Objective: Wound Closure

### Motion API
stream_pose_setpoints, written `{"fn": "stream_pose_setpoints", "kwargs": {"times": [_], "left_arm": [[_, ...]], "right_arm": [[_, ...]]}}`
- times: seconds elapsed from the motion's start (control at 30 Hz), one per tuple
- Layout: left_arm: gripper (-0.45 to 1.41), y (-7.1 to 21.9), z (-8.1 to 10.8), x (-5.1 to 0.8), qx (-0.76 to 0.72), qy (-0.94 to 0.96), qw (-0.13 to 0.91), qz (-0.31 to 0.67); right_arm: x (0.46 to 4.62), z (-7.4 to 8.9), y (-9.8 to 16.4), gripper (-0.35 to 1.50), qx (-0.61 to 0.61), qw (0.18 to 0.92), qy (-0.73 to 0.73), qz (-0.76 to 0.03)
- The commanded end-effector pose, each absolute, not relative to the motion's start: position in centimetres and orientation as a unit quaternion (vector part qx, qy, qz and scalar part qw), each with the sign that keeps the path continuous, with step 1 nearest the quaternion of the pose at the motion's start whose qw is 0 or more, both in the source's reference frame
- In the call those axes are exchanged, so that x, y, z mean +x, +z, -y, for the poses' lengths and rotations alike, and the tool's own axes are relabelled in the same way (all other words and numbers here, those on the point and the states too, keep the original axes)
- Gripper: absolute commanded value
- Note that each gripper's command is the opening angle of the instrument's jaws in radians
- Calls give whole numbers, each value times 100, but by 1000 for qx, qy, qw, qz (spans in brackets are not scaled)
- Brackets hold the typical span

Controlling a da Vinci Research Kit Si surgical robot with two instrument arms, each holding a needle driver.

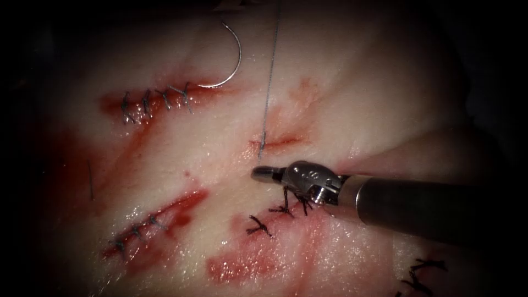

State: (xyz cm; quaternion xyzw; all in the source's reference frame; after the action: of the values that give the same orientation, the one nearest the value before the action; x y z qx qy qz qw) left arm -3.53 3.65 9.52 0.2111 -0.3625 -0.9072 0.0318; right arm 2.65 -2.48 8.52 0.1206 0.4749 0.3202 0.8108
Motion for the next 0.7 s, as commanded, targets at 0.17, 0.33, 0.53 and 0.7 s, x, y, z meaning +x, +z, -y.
{"fn": "stream_pose_setpoints", "kwargs": {"times": [0.17,0.33,0.53,0.7], "left_arm": [[-45,929,-360,-346,216,-907,23,362],[-45,907,-342,-336,221,-905,20,363],[-45,888,-325,-333,222,-906,18,361],[-45,870,-316,-330,223,-904,11,364]], "right_arm": [[271,240,852,108,108,794,343,-490],[261,231,851,125,97,780,358,-504],[244,217,850,131,86,759,395,-510],[226,205,856,126,82,745,432,-502]]}}
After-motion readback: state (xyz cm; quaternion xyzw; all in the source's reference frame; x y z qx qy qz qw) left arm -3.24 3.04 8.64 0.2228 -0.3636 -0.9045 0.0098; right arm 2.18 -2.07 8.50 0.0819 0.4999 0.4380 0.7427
